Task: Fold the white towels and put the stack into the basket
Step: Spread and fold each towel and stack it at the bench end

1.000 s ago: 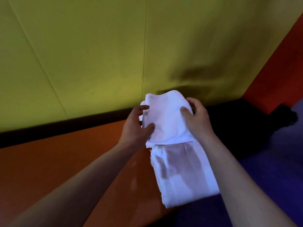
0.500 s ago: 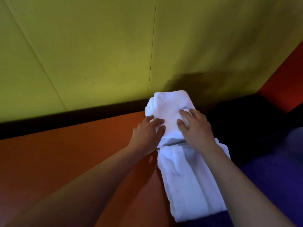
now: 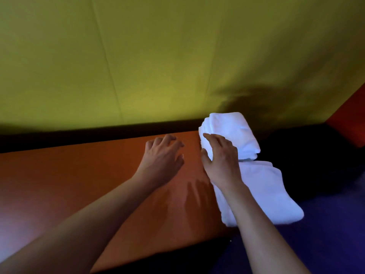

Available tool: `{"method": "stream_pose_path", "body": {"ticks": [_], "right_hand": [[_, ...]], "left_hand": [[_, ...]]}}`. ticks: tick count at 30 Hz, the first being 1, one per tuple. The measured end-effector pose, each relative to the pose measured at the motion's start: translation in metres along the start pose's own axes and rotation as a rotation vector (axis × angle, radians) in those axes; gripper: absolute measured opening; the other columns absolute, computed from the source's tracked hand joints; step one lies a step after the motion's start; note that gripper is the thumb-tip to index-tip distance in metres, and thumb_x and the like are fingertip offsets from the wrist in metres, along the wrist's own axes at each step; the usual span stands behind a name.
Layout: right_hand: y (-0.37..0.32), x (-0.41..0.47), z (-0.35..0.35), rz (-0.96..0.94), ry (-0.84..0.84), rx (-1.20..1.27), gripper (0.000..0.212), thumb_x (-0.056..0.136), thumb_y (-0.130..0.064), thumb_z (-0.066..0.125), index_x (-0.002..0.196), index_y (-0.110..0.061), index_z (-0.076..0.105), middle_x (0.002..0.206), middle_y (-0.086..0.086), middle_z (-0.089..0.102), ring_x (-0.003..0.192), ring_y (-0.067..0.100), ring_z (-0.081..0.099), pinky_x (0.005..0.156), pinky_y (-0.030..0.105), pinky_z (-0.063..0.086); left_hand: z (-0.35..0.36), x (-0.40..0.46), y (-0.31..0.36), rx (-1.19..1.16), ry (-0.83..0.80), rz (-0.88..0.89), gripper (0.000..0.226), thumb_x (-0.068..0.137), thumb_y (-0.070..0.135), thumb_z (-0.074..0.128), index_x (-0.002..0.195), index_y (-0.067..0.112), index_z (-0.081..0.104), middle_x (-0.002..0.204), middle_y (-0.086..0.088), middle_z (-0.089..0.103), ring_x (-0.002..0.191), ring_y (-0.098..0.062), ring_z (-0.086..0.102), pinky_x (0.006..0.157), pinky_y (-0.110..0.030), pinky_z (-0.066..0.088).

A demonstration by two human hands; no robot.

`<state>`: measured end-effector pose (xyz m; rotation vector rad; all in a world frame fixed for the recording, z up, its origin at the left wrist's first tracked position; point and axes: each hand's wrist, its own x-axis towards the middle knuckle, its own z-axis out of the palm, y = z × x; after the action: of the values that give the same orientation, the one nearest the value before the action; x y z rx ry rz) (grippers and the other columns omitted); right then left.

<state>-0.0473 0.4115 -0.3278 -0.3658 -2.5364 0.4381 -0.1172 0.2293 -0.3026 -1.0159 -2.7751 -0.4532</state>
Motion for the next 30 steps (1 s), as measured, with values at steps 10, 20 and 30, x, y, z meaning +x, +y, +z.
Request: {"method": "stream_pose_path", "body": {"ticks": [10, 20, 30], "right_hand": [[-0.157, -0.045, 0.012, -0.167, -0.036, 0.155, 0.04, 0.09, -0.028, 0.056, 0.129, -0.022, 0.06, 0.127, -0.002, 0.061, 0.118, 0.021, 0.056, 0.1, 0.042, 0.044], [-0.316, -0.081, 0.065, -0.319, -0.228, 0.29, 0.045, 0.089, -0.035, 0.045, 0.129, -0.023, 0.06, 0.128, -0.001, 0.059, 0.12, 0.024, 0.054, 0.099, 0.043, 0.043], [-0.474, -0.124, 0.154, -0.462, -0.428, 0.352, 0.044, 0.088, -0.034, 0.048, 0.129, -0.023, 0.061, 0.126, -0.001, 0.06, 0.116, 0.022, 0.054, 0.097, 0.041, 0.045]], "left_hand": [[-0.08, -0.13, -0.096, 0.104, 0.125, -0.151, 0.035, 0.086, 0.04, 0.049, 0.115, 0.027, 0.063, 0.116, 0.0, 0.059, 0.105, -0.03, 0.056, 0.089, -0.046, 0.044], [-0.132, -0.256, -0.21, 0.149, 0.178, -0.392, 0.033, 0.09, 0.042, 0.047, 0.116, 0.029, 0.061, 0.118, 0.003, 0.059, 0.107, -0.028, 0.055, 0.091, -0.045, 0.043], [-0.151, -0.366, -0.345, 0.176, 0.219, -0.645, 0.035, 0.085, 0.044, 0.045, 0.112, 0.03, 0.062, 0.113, 0.005, 0.061, 0.101, -0.027, 0.057, 0.089, -0.042, 0.043]]}}
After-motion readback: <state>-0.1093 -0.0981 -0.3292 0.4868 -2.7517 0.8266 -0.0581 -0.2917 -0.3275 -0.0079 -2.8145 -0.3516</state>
